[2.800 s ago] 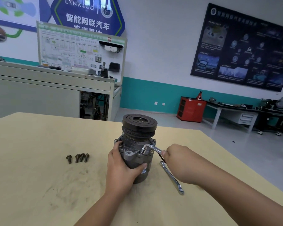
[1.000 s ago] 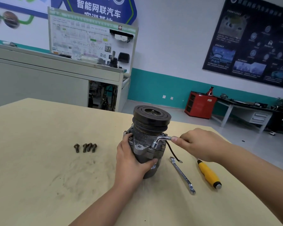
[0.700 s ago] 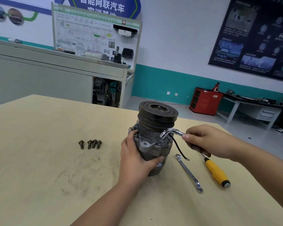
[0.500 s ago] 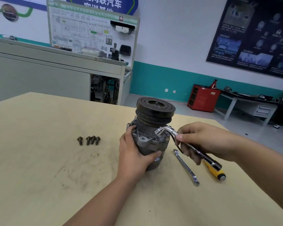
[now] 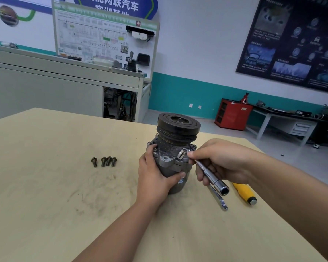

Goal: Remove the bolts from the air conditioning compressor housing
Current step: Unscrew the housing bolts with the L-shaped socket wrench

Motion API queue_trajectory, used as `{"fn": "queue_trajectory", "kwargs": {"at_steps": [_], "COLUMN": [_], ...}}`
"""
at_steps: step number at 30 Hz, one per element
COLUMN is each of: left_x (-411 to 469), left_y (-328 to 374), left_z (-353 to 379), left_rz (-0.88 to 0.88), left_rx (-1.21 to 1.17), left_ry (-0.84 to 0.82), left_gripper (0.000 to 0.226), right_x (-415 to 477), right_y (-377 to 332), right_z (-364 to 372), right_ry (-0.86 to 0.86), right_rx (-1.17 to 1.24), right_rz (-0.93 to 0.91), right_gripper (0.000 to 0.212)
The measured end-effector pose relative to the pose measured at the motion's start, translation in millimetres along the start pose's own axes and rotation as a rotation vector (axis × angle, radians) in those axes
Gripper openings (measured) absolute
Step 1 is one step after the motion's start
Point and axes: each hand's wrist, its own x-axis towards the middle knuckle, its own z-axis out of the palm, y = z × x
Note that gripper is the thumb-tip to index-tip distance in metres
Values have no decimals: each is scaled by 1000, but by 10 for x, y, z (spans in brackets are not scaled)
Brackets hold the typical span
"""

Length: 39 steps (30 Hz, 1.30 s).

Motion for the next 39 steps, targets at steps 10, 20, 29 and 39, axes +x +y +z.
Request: {"fn": "queue_trajectory", "kwargs": {"at_steps": [10, 20, 29, 39], "left_x": [-5, -34, -51, -15], "left_y": [19, 127, 160, 115], "left_z": [-13, -37, -83, -30], "left_rz": [-21, -76, -77, -93], "left_rx": [5, -14, 4, 55], "left_ry": [-7, -29, -61, -19], "left_gripper": [101, 101, 94, 108], "right_x": [-14, 54, 150, 103], "right_y": [-15, -74, -27, 59], "right_z": [42, 108, 319, 330], "right_ry": [-6, -67, -63, -28], "right_rx": [75, 318, 588, 859], "right_rz": [68, 173, 148, 95], "right_gripper": [22, 29, 36, 39]}}
